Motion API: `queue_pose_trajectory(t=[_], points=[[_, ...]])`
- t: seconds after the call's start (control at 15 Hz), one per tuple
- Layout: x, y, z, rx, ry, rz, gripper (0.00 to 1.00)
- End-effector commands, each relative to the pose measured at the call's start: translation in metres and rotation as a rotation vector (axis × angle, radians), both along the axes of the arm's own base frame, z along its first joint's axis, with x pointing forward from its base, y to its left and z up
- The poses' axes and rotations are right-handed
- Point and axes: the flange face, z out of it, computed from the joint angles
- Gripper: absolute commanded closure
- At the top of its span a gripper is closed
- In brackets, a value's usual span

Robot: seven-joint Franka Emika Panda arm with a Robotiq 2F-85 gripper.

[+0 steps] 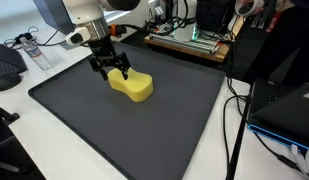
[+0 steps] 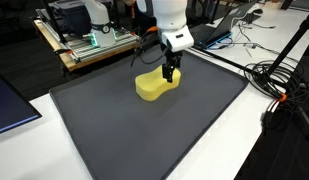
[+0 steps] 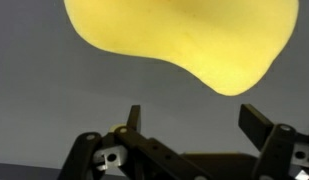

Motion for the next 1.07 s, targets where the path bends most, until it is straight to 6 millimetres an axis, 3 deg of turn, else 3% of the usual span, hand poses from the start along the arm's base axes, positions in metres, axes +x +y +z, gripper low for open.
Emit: queue_pose_trajectory(t=[0.0, 0.53, 1.0], points=[[-0.003, -0.007, 0.003, 0.070, -0.020, 0.099, 0.00], [0.009, -0.022, 0.013, 0.067, 0.143, 0.209, 0.00], [0.036, -0.040, 0.011, 0.064, 0.224, 0.298, 0.00]])
